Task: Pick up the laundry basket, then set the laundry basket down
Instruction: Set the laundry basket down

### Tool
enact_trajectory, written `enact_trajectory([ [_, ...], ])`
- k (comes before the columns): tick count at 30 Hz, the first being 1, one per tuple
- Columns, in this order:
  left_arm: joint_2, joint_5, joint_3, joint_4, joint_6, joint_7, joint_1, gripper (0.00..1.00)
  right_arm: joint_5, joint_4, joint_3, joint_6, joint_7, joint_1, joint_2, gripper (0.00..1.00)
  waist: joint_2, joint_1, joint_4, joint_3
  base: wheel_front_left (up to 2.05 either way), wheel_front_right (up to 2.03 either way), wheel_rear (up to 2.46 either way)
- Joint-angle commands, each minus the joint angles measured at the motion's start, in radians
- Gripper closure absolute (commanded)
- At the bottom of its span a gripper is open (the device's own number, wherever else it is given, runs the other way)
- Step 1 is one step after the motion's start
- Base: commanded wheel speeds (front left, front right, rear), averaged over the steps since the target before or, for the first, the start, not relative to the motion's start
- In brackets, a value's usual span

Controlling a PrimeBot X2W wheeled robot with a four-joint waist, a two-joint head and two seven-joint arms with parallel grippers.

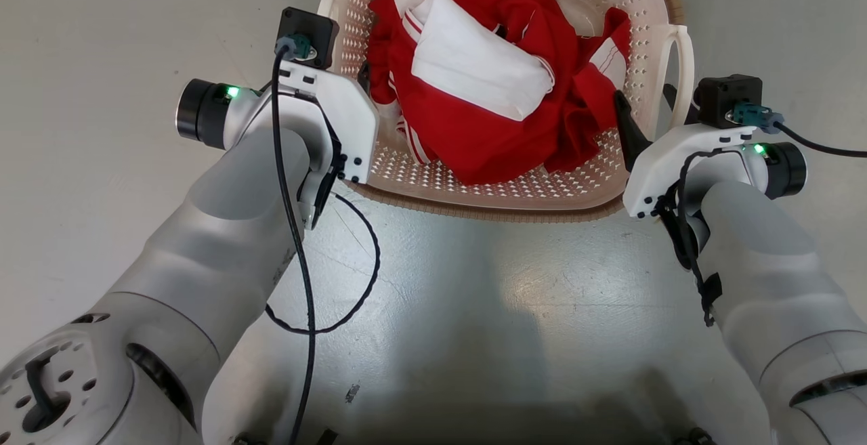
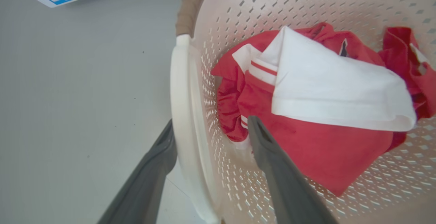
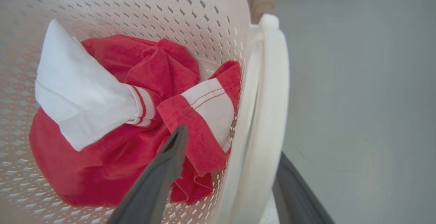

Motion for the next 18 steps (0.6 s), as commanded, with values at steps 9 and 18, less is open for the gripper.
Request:
enact_trajectory([
  [9,0.044,-0.012,0.01,-0.073,0.039,0.018,0.0,0.0,-0.041,-0.01,-0.027,0.006,-0.017,0.027,0.022,0.0,0.0,0.0,0.004,0.001,0.0,0.0,0.0],
  [18,0.043,-0.013,0.015,-0.022,0.043,-0.073,0.065,0.0,-0.029,-0.015,-0.012,0.006,-0.02,0.008,0.022,0.0,0.0,0.0,-0.014,0.019,0.0,0.0,0.0],
])
